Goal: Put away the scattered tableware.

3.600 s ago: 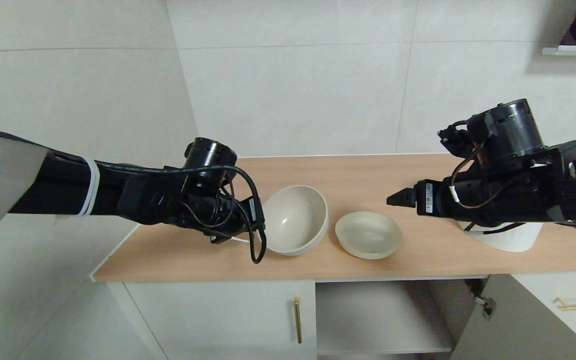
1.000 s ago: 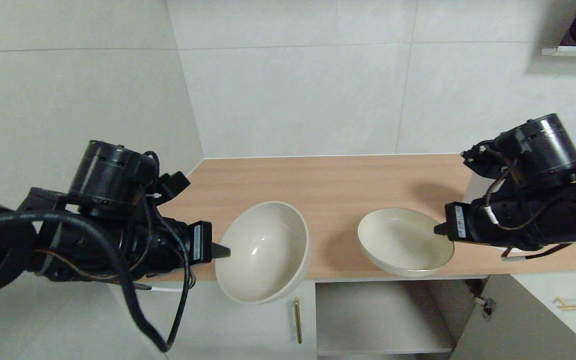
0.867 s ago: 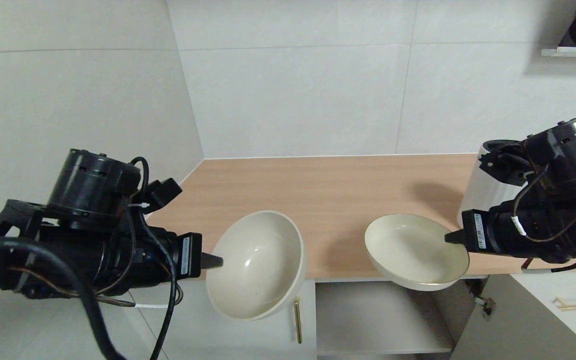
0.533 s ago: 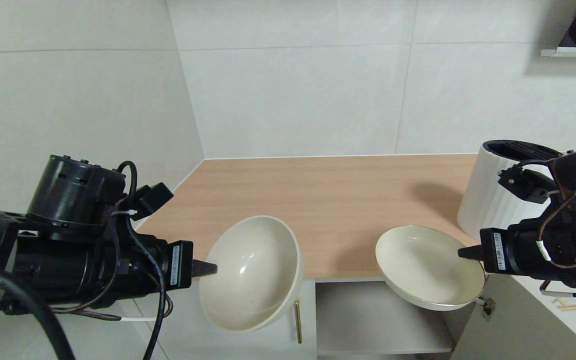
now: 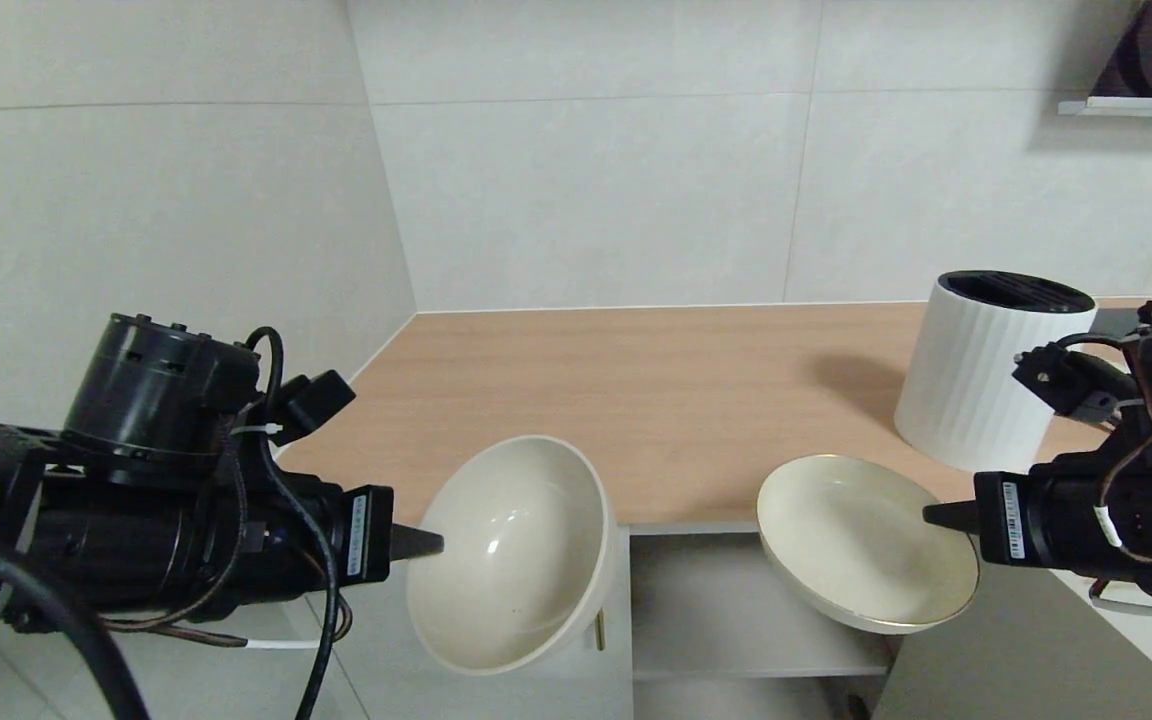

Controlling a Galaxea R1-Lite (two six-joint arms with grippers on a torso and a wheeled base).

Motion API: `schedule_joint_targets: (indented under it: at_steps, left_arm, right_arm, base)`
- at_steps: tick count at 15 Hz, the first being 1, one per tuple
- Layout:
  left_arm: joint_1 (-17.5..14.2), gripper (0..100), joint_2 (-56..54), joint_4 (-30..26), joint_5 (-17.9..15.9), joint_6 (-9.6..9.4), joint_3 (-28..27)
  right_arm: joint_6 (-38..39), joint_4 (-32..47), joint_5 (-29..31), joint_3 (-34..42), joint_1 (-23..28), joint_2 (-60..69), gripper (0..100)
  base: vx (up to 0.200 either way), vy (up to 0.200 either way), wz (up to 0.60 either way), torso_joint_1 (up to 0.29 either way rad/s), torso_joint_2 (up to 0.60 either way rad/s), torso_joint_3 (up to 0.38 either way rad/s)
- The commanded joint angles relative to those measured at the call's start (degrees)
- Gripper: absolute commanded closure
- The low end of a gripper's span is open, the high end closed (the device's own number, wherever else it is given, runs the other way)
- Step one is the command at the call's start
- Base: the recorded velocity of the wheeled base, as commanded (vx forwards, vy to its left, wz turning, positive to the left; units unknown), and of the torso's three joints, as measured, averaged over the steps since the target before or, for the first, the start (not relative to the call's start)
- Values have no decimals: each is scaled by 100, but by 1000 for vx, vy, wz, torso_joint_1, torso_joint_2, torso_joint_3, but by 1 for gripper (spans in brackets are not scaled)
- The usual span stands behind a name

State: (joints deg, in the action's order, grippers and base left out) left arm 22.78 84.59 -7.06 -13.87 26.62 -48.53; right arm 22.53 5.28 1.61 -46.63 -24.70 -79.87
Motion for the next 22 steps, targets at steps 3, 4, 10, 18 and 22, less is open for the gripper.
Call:
schedule_joint_targets:
  at_steps: [3, 4, 10, 18, 22]
  left_arm:
    - [-2, 100, 75, -6, 7, -17, 2]
    - [-2, 100, 84, -6, -1, -17, 10]
    - [-2, 100, 268, 3, 43, -8, -16]
    - [-2, 100, 295, 3, 43, 9, -25]
    - [-2, 100, 295, -6, 43, 18, -25]
  right_arm:
    - [-3, -1, -3, 40, -9, -99, 100]
    - [-3, -1, -3, 49, -9, -134, 100]
    - [-12, -1, 6, 84, -9, -230, 100]
    - [-12, -1, -3, 84, -9, -248, 100]
    - [-3, -44, 6, 84, -9, -354, 100]
  base:
    - [0, 0, 0, 0, 0, 0]
    - [0, 0, 0, 0, 0, 0]
    - [0, 0, 0, -13, 35, 19]
    - [0, 0, 0, -185, 453, 264]
    - [0, 0, 0, -176, 481, 292]
